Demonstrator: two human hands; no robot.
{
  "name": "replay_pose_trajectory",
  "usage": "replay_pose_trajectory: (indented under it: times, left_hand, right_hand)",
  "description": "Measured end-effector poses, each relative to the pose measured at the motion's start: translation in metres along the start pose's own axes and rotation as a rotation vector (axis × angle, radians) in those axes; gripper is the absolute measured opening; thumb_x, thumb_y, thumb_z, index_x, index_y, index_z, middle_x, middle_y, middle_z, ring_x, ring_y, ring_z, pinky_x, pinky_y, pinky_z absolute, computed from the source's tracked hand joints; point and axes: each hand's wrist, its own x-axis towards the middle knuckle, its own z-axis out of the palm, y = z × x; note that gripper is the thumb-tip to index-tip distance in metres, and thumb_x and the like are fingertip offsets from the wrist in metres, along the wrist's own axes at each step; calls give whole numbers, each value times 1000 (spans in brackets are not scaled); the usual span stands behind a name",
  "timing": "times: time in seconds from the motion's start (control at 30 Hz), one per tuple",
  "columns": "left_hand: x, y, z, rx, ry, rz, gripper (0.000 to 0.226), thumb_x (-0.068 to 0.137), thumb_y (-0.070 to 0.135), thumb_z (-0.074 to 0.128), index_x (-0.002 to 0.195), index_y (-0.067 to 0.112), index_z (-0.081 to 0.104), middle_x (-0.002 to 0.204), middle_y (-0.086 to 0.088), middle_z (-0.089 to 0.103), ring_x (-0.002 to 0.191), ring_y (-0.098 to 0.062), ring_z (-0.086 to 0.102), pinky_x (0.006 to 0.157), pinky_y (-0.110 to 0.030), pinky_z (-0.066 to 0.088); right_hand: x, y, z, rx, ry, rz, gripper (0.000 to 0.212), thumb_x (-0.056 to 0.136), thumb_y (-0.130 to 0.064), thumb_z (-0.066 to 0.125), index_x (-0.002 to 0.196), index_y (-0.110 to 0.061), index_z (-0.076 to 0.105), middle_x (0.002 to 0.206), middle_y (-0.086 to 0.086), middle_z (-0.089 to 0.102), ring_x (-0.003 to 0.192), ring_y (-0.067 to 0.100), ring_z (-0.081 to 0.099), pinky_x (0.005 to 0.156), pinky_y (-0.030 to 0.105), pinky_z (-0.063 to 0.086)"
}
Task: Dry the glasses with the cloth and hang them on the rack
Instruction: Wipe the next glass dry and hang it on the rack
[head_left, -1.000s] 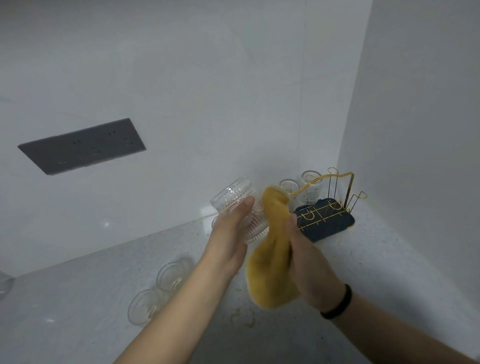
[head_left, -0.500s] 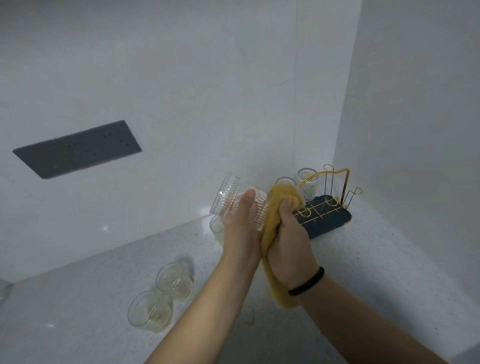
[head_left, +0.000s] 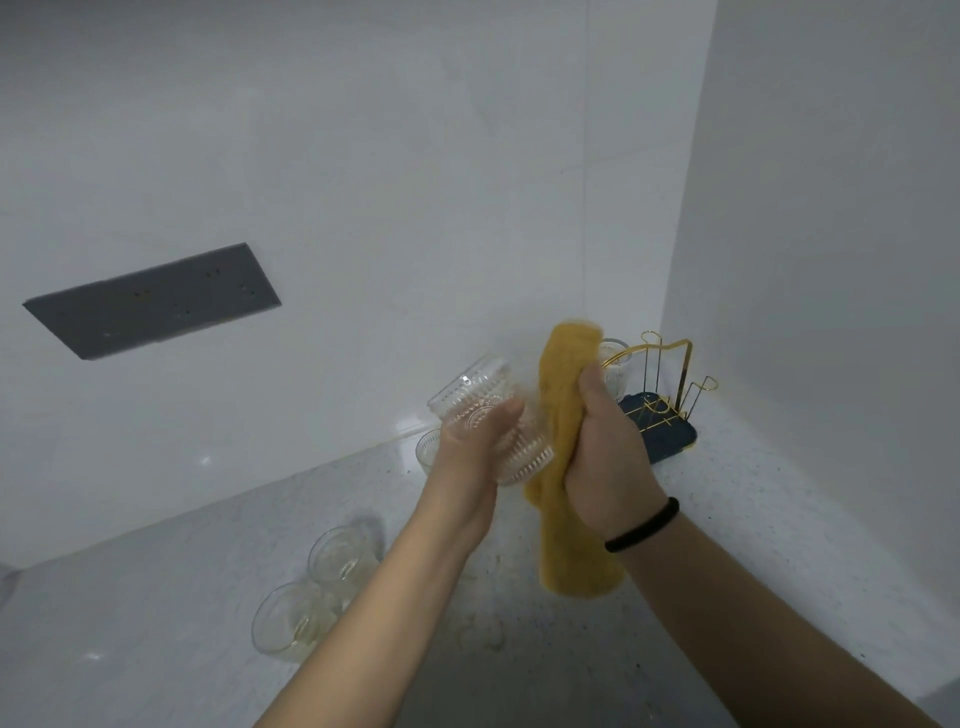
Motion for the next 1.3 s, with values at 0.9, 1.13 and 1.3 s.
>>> replay_pose_trajectory:
  times: [0.9, 1.13, 1.3]
  left_hand:
    - [-34, 2, 8, -349, -197, -447, 39, 79, 36, 67, 107, 9, 73, 114, -21, 67, 92, -36, 63, 67, -36, 59]
    - [-35, -28, 17, 368, -1, 30, 79, 62, 47, 79, 132, 29, 46, 114, -4, 66, 91, -17, 72, 73, -33, 61]
    - [-32, -18, 26, -380, -141, -389, 65, 73, 41, 74, 128, 10, 56, 120, -21, 64, 81, -26, 68, 60, -28, 59]
  right_hand:
    - [12, -7, -21, -540, 224, -759, 56, 87, -52, 30, 45, -15, 31, 38, 0, 34, 35, 12, 31, 42, 23, 27]
    - [16, -15, -26, -827, 385, -873, 52, 94, -33, 28, 43, -24, 24, 37, -11, 23, 32, 5, 22, 38, 18, 25]
    - [13, -18, -32, -568, 251, -854, 50, 93, -36, 32, 45, -25, 24, 33, -9, 24, 34, 5, 23, 40, 17, 17]
